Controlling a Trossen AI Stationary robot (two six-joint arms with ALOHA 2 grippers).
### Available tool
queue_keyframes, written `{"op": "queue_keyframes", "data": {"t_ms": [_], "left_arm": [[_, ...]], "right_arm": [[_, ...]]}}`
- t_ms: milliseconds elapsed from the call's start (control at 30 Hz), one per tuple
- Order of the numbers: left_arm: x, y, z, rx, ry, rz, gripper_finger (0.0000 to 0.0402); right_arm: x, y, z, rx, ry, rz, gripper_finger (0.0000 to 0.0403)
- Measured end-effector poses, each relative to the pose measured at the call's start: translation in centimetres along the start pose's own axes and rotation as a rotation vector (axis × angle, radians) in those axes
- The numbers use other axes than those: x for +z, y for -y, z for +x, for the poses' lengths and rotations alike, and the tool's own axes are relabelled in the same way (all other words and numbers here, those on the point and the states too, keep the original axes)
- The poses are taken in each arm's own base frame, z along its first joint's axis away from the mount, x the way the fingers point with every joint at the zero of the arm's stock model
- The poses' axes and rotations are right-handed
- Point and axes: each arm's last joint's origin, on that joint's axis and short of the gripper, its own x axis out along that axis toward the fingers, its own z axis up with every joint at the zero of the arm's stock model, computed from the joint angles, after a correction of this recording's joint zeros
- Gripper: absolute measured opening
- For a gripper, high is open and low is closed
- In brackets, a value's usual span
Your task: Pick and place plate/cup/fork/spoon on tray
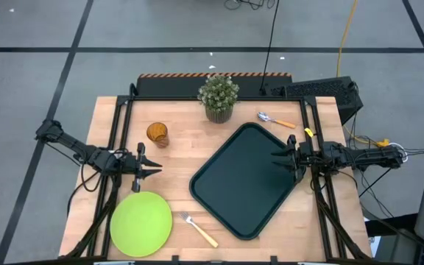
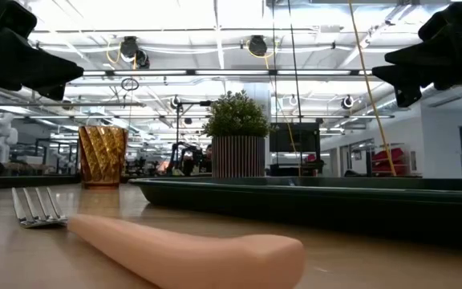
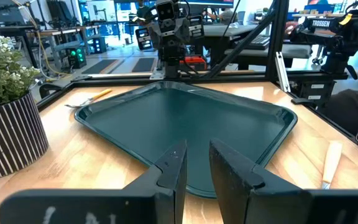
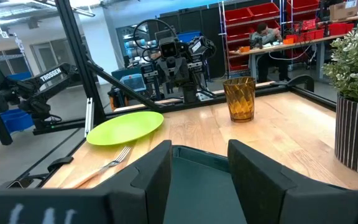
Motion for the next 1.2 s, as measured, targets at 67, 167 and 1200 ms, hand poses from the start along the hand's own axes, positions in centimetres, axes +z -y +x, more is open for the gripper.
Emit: {"op": "queue_keyframes", "data": {"t_ms": [67,167,1200], "left_arm": [[0.0,0.0,0.0,0.0,0.0,0.0,0.0072],[0.0,0.0,0.0,0.0,0.0,0.0,0.0072],[0.0,0.0,0.0,0.001,0.0,0.07,0.0072]], "right_arm": [[0.0,0.0,0.0,0.0,0.0,0.0,0.0153],[0.0,0.0,0.0,0.0,0.0,0.0,0.0153],[0.14,-0.01,0.0,-0.003,0.015,-0.192,0.0153]]}}
